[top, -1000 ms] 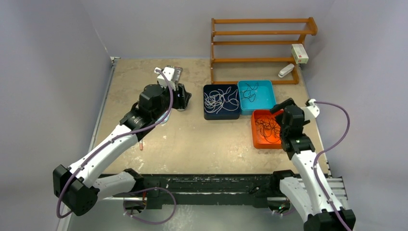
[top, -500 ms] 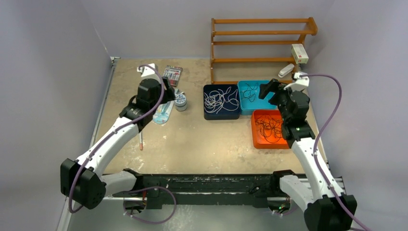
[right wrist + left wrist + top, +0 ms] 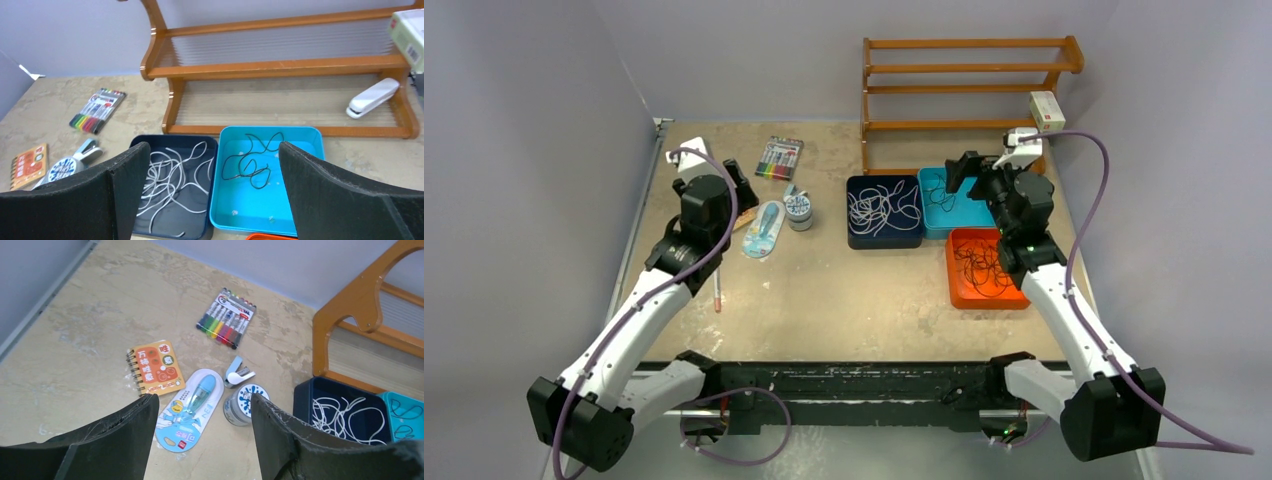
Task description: Untangle the cables
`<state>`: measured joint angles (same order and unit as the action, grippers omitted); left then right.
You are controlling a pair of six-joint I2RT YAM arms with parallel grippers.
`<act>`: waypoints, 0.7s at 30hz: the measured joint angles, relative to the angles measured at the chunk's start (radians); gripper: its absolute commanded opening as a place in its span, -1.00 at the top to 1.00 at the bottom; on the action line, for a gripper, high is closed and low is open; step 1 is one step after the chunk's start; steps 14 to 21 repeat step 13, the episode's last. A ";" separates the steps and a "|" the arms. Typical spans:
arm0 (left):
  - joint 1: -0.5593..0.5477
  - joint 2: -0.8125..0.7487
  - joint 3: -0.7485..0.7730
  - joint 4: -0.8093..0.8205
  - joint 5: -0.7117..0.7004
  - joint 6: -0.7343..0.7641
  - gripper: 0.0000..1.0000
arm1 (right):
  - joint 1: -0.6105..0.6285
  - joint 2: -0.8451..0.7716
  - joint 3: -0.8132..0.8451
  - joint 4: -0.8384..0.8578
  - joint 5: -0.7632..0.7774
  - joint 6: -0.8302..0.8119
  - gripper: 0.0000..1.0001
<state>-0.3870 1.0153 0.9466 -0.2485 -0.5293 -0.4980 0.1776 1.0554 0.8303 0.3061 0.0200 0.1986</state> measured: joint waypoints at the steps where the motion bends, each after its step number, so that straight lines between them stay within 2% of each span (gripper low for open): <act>1: 0.000 -0.010 -0.006 0.004 -0.011 0.004 -0.35 | 0.000 0.000 0.001 0.006 0.013 -0.003 -0.99; 6: 0.000 -0.048 -0.047 0.014 -0.052 0.014 -0.36 | 0.000 0.006 0.015 0.017 0.034 -0.035 -0.99; 21: 0.000 -0.054 -0.051 0.023 -0.052 0.023 -0.38 | 0.000 -0.005 0.012 0.071 0.042 -0.067 -0.99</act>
